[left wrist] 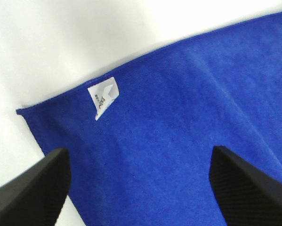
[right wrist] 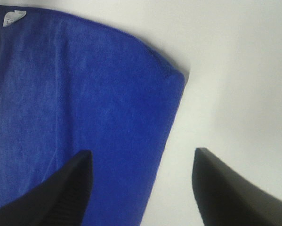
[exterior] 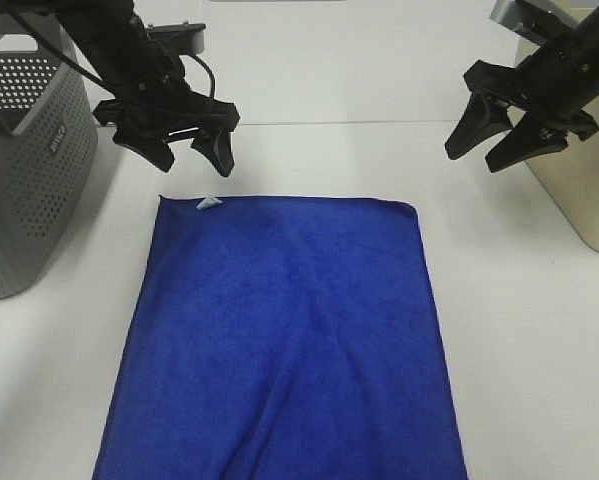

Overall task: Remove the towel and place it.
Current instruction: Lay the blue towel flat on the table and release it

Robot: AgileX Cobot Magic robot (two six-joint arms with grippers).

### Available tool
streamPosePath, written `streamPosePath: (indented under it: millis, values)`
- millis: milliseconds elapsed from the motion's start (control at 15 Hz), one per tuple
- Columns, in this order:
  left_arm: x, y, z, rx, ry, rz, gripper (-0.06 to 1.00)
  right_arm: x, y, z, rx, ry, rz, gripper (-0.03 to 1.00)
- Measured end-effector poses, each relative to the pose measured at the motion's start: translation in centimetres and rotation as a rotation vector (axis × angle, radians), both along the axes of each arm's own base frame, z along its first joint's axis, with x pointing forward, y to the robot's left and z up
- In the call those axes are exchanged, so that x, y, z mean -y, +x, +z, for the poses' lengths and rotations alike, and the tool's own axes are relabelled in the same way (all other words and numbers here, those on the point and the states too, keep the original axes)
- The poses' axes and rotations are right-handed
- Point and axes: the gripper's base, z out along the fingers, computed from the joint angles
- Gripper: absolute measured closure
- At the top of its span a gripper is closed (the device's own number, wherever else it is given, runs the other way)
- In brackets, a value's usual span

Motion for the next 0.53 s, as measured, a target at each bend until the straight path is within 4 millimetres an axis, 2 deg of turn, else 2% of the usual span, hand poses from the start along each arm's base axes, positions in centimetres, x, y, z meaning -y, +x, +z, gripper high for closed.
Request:
streamPosePath:
  millis: [200, 333, 533]
  values:
    - [0.0, 1.6, -2.3, -0.064, 0.082, -0.013, 0.18, 0.0, 2.1, -1.6, -0.010, 0.001, 0.002, 0.35]
    - [-0.7, 2.1, -3.4, -0.116, 0.115, 0.016, 0.18, 0.0, 2.8, -2.8, -0.035, 0.005, 0.011, 0.35]
    - [-2.8, 2.8, -4.2, -0.145, 0.128, 0.081, 0.18, 0.0, 3.3, -4.9, -0.085, 0.006, 0.016, 0.35]
